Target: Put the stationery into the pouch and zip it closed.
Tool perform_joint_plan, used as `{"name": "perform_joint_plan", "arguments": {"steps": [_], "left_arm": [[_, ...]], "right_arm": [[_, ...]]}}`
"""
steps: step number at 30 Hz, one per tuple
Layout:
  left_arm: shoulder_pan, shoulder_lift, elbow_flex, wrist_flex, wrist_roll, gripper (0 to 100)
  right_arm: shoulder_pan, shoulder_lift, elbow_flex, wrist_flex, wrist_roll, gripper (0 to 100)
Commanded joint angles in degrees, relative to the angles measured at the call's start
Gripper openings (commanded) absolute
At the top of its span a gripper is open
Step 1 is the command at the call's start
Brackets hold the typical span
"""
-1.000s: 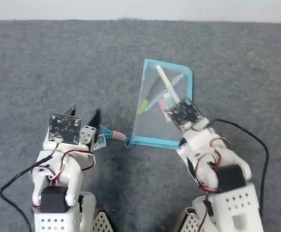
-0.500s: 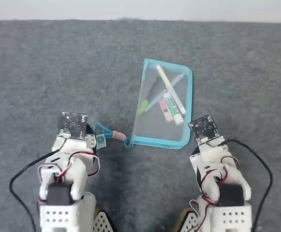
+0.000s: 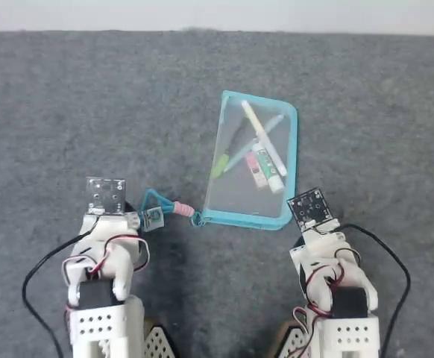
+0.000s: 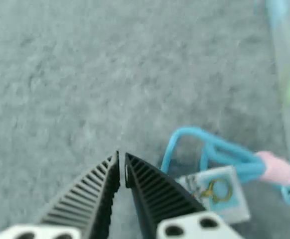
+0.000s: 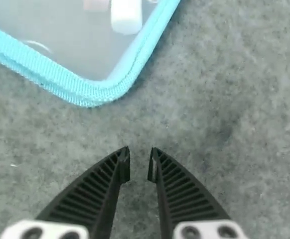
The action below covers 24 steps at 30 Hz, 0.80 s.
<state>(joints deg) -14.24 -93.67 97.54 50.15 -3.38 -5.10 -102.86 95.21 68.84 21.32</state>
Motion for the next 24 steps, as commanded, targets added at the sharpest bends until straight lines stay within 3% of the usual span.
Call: {"name": "perform_joint_plan", "arguments": {"steps": [1, 10, 24], "left_arm": [[-2.55, -0.35, -0.48, 7.03, 0.44, 1], [-3.78, -0.44, -0.48, 7.56, 0.53, 1], [-3.69, -0.44, -0.48, 7.56, 0.53, 1]], "right_arm": [[0.48, -0.66, 1.23, -0.66, -0.62, 7.6], [-0.04, -0.66, 1.23, 5.41, -0.88, 8.0], [0.22, -0.66, 1.23, 5.58, -0.70, 7.9]]}}
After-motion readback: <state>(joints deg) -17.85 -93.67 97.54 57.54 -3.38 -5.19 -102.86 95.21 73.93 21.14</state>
